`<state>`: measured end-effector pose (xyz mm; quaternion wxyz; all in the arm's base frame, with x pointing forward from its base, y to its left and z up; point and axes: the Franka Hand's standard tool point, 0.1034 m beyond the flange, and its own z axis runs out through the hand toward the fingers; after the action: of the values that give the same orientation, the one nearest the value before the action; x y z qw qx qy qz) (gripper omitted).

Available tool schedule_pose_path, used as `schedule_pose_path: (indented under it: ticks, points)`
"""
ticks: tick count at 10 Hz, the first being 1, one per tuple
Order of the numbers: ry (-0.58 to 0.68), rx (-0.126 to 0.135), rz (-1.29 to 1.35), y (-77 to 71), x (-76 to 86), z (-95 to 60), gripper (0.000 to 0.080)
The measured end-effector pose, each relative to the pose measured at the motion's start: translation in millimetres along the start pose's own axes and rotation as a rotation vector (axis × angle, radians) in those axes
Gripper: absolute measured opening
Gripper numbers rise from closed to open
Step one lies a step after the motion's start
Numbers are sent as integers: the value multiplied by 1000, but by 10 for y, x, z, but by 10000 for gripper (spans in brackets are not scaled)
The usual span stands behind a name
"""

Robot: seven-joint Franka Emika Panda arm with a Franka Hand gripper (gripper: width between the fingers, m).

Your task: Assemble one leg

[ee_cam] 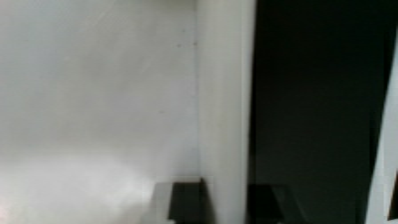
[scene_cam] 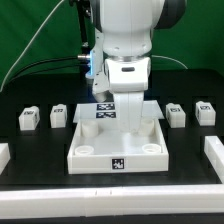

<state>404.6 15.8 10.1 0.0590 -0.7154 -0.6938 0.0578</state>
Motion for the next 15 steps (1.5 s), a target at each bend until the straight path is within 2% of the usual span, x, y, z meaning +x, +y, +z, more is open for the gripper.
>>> schedule_pose_path:
  ticks: [6,11,15]
  points:
    - [1,-8,0,16,2,-7,77]
    - [18,-39,5,376,389,-57,77]
    - [35,-62,-16,571,619,-90,77]
